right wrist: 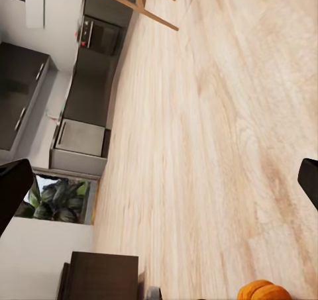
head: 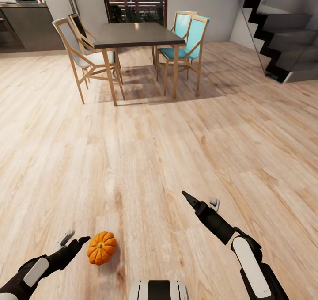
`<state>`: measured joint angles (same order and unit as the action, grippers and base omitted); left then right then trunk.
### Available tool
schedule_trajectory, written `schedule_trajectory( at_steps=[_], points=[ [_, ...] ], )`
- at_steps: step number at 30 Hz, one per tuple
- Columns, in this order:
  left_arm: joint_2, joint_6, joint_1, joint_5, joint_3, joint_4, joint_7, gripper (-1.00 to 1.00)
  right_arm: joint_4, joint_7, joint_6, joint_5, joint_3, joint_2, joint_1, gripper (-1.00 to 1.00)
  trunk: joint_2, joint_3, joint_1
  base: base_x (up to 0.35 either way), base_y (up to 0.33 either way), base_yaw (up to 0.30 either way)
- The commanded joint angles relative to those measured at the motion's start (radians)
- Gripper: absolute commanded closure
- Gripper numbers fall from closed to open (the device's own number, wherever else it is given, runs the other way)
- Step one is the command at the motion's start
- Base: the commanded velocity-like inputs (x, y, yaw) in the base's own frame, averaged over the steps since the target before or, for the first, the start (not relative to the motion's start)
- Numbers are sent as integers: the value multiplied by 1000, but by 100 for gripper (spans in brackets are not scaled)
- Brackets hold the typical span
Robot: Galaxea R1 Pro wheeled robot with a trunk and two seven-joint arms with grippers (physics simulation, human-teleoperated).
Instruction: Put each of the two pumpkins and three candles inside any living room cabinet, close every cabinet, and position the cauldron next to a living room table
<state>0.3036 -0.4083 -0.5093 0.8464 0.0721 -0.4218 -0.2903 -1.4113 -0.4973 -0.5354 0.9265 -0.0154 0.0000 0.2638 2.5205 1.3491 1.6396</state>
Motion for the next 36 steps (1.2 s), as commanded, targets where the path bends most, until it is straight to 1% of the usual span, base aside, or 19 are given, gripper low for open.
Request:
schedule_trajectory(
  at_steps=[1,9,30,34,36],
  points=[
    [0,-1,0,-1,0,0,1,-100,0,0,0,0,0,0,0,-100,0,0,0,23,0,0],
    [0,1,0,0,3,0,2,-100,1,0,1,0,0,0,0,-100,0,0,0,22,-5,0],
    [-2,1,0,1,4,0,-1,-100,9,0,3,0,3,1,0,-100,5,81,9,0,0,0],
    [-3,0,0,2,3,0,-3,-100,8,0,3,0,3,2,0,-100,5,81,9,0,0,0],
    [-3,0,0,2,3,0,-4,-100,9,0,3,0,3,2,0,-100,5,89,10,0,0,0]
  ],
)
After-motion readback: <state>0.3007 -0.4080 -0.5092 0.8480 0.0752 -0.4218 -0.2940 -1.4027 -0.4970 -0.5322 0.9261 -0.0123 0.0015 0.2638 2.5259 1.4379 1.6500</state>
